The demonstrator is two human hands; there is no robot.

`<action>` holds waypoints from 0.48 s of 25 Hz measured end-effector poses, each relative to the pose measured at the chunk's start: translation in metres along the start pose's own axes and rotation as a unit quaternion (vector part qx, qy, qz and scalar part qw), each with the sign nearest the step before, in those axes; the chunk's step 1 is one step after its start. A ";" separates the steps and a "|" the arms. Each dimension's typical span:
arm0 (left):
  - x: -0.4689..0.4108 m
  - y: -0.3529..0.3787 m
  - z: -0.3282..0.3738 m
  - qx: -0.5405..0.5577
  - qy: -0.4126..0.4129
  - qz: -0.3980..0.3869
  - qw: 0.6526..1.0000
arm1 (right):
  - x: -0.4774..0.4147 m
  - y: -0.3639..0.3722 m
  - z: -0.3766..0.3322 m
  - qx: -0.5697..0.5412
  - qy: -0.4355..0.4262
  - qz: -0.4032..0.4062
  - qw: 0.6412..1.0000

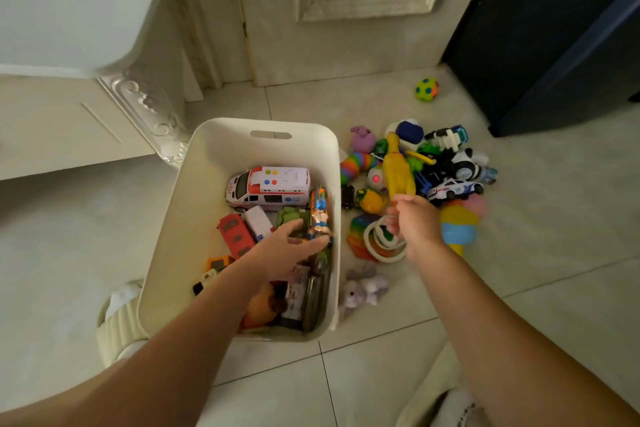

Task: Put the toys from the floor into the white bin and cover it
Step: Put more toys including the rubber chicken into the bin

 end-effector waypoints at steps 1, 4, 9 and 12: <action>0.001 -0.002 0.004 0.007 0.006 0.008 1.000 | -0.012 -0.011 0.012 0.014 0.027 -0.006 1.000; 0.001 -0.013 0.015 -0.002 -0.008 0.053 0.999 | -0.036 -0.037 0.051 0.143 0.050 -0.028 0.988; 0.022 -0.030 0.076 -0.065 0.173 0.264 0.947 | -0.059 -0.028 0.104 0.273 0.038 -0.050 0.960; 0.032 -0.010 0.115 -0.061 0.273 0.278 0.919 | -0.066 -0.024 0.092 0.320 -0.040 0.004 0.947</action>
Point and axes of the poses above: each hand's wrist, its own x-axis away from the middle knuckle, its own y-axis out of the palm, z = x × y, the point moved 8 cm from there along -x, towards the middle knuckle, and after that the axes turned 1 degree about y, right-handed, at the moved point
